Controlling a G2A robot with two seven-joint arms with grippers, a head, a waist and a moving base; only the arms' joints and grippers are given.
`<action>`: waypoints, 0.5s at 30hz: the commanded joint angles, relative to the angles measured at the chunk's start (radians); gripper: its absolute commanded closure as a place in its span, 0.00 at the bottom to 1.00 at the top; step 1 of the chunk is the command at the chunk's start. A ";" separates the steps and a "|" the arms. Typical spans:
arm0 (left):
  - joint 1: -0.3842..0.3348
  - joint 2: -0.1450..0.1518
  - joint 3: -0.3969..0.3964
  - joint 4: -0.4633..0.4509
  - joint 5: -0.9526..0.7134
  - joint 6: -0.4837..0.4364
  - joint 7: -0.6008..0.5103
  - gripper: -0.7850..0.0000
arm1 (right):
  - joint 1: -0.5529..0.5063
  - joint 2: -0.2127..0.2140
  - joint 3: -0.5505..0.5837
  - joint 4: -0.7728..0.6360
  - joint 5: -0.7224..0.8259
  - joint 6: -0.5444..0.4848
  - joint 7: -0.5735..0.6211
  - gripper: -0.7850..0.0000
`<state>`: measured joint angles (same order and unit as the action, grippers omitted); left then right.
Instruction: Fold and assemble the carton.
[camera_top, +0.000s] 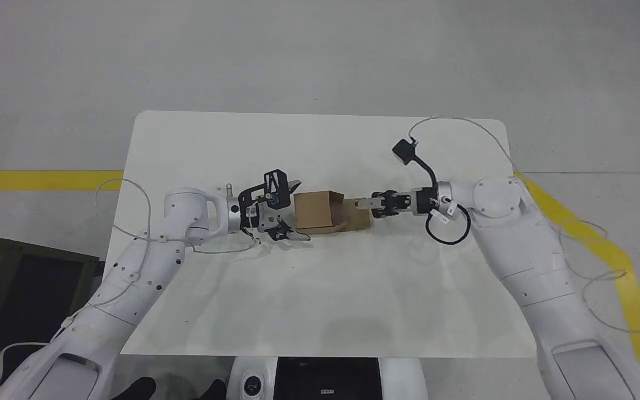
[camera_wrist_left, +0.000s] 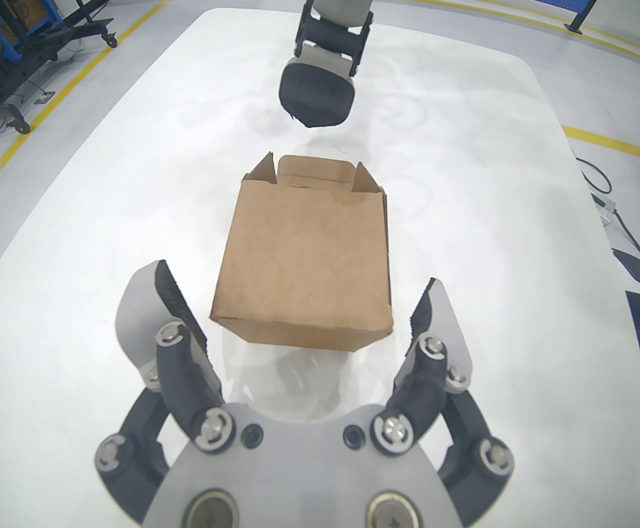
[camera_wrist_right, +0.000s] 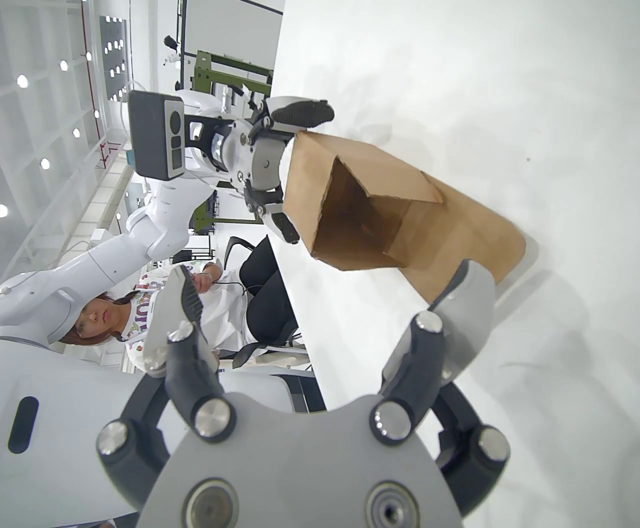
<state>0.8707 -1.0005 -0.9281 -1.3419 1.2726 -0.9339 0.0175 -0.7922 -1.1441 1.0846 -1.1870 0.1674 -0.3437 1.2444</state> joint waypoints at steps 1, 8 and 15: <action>0.000 0.000 0.000 0.000 0.000 0.000 0.000 0.00 | -0.028 0.008 0.016 -0.024 -0.008 0.015 -0.008 1.00; 0.000 0.000 0.000 0.000 0.000 0.000 0.000 0.00 | -0.074 0.020 0.043 -0.064 -0.025 0.037 -0.034 1.00; 0.013 -0.001 -0.004 -0.011 0.002 0.041 -0.005 0.00 | -0.080 0.020 0.042 -0.068 -0.025 0.041 -0.048 1.00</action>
<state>0.8761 -1.0007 -0.9302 -1.3458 1.2732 -0.9228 0.0155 -0.8676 -1.1237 1.1277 -1.2520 0.1428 -0.3059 1.2087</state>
